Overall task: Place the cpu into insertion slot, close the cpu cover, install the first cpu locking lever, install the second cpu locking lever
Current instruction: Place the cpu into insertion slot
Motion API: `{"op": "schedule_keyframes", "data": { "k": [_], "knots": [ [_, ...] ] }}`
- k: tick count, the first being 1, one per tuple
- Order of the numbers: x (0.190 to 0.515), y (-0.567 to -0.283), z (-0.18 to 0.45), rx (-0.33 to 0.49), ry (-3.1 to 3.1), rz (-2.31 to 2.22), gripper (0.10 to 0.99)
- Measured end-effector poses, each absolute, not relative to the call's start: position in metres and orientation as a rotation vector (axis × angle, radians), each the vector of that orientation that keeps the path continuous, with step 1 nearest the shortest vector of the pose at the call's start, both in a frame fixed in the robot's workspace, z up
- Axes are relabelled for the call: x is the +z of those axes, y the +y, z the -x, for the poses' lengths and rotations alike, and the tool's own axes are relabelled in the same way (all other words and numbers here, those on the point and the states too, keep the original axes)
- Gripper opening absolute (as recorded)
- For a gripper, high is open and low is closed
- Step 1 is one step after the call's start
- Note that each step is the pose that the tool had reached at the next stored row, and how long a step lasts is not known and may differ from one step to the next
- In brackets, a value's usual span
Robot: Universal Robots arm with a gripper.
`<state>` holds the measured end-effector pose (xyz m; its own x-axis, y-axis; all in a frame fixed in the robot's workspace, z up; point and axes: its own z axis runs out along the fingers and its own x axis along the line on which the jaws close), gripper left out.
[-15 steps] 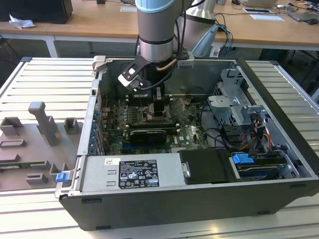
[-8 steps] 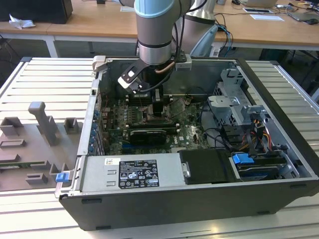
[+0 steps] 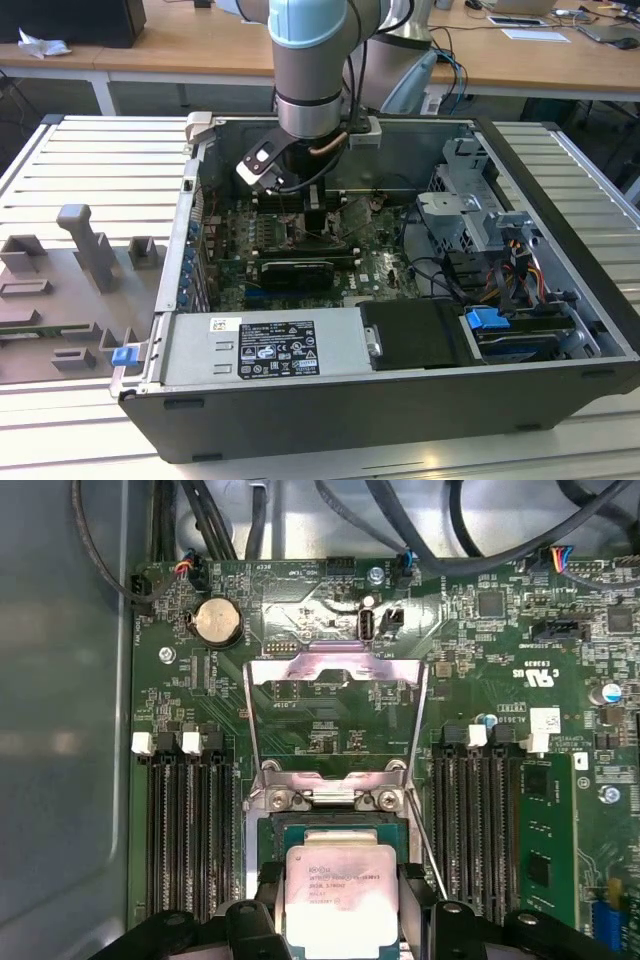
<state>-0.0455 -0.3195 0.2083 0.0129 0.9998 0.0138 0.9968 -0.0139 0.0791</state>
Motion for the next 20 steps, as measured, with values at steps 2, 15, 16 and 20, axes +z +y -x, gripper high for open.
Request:
{"op": "schedule_keyframes", "data": {
  "k": [2,15,16,20],
  "knots": [
    [0.2066,-0.3187,0.0456,0.101,2.173,-2.202,0.541],
    [0.1999,-0.3176,0.0463,0.102,2.174,-2.201,0.675],
    [0.2006,-0.3177,0.0463,0.101,2.173,-2.201,0.675],
    [0.2067,-0.3177,0.0464,0.101,2.174,-2.201,0.529]
  ]
}}
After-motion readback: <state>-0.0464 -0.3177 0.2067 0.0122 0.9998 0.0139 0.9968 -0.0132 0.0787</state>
